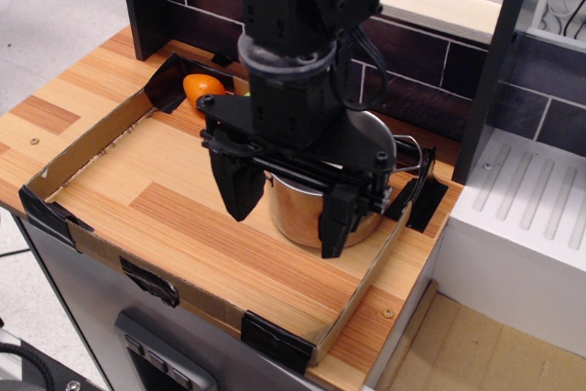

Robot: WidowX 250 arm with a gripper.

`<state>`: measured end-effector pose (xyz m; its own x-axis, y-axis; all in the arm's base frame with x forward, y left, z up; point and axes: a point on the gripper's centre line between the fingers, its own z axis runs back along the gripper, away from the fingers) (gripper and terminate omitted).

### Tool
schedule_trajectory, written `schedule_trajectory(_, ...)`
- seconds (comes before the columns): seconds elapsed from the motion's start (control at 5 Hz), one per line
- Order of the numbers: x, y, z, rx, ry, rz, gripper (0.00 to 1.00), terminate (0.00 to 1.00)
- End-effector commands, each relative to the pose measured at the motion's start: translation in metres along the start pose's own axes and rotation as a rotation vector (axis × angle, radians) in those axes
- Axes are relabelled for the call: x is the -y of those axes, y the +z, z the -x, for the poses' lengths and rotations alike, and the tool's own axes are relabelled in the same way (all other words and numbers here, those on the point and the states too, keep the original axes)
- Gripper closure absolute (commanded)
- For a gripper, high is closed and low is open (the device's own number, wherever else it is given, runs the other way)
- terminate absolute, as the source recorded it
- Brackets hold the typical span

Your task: Topple metal pot

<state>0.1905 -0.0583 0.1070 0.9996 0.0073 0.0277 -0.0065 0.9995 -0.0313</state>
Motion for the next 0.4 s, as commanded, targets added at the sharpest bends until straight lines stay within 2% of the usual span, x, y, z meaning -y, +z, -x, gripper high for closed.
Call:
schedule_trajectory(0.0, 0.0, 0.0, 0.0, 0.0, 0.0, 0.0, 0.0, 0.0)
schedule_trajectory(0.2, -0.013, 0.014, -0.012, -0.002, -0.187, 0.009, 0.0, 0.0)
